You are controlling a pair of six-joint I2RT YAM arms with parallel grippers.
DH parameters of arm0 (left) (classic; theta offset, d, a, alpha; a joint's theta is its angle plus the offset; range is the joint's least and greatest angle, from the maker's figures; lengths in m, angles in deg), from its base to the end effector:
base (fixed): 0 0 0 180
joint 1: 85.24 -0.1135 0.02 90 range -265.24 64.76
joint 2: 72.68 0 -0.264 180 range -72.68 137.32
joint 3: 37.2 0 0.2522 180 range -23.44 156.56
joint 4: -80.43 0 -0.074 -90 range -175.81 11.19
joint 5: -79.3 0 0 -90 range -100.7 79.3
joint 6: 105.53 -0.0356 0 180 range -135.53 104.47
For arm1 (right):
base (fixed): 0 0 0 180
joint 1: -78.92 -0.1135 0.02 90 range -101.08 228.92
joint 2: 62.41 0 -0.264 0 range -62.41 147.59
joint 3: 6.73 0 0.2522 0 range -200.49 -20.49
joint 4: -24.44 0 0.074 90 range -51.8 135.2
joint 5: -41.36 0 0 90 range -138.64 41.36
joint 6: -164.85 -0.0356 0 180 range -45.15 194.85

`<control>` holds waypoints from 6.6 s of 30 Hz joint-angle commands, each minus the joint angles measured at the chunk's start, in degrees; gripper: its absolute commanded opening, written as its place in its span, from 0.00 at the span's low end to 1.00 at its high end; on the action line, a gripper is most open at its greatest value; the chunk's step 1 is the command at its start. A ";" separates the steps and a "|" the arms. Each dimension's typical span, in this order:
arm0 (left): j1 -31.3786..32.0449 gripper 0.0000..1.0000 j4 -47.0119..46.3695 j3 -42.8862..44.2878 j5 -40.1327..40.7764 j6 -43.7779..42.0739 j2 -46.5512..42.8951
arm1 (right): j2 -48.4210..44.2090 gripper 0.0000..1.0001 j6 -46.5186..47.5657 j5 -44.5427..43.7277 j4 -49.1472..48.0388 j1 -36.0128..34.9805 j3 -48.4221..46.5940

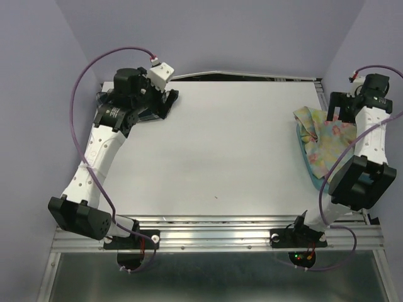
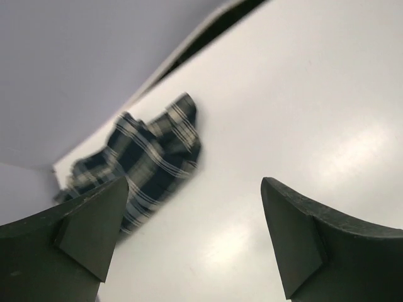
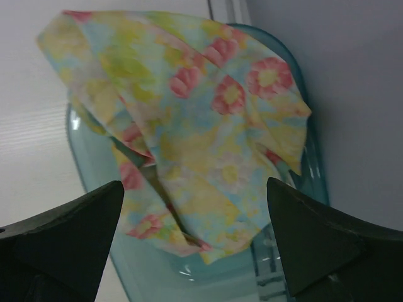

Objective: Fold and stack the skirts
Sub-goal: Grab the skirt from the pile, then move the skirt to the center of the board, then flatten the skirt out

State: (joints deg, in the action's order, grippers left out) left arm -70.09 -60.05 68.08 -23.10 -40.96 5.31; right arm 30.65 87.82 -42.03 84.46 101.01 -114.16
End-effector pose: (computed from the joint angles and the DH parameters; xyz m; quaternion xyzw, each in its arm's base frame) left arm 0.2832 -0.0846 0.4643 0.3319 0.7023 -0.0278 0.6291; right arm 0.3303 -0.1296 0.3615 0.0518 0.9233 -0.0626 0.3754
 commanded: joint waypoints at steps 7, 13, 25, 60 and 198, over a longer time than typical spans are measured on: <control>1.81 0.99 0.87 -7.94 0.01 4.78 -3.11 | 5.82 0.98 11.90 -1.26 2.79 6.92 9.71; 1.81 0.99 0.96 -8.30 -0.34 5.30 -2.24 | 10.56 0.90 10.94 0.25 -1.59 6.92 15.61; 1.81 0.99 0.87 -7.94 -0.43 6.71 -0.56 | 10.04 0.01 10.76 -3.62 -4.25 6.92 12.90; -23.68 0.99 1.14 0.16 -16.78 17.35 -2.67 | -5.16 0.01 -56.74 51.22 -43.62 -11.43 -26.50; 5.94 0.74 1.94 -30.26 -19.51 1.43 3.48 | -8.84 0.01 -2.10 35.49 -10.86 -46.16 26.86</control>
State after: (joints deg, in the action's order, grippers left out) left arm -64.91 -54.89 39.47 -45.28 -40.91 12.83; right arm 29.51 78.99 -6.43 70.21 56.03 -90.05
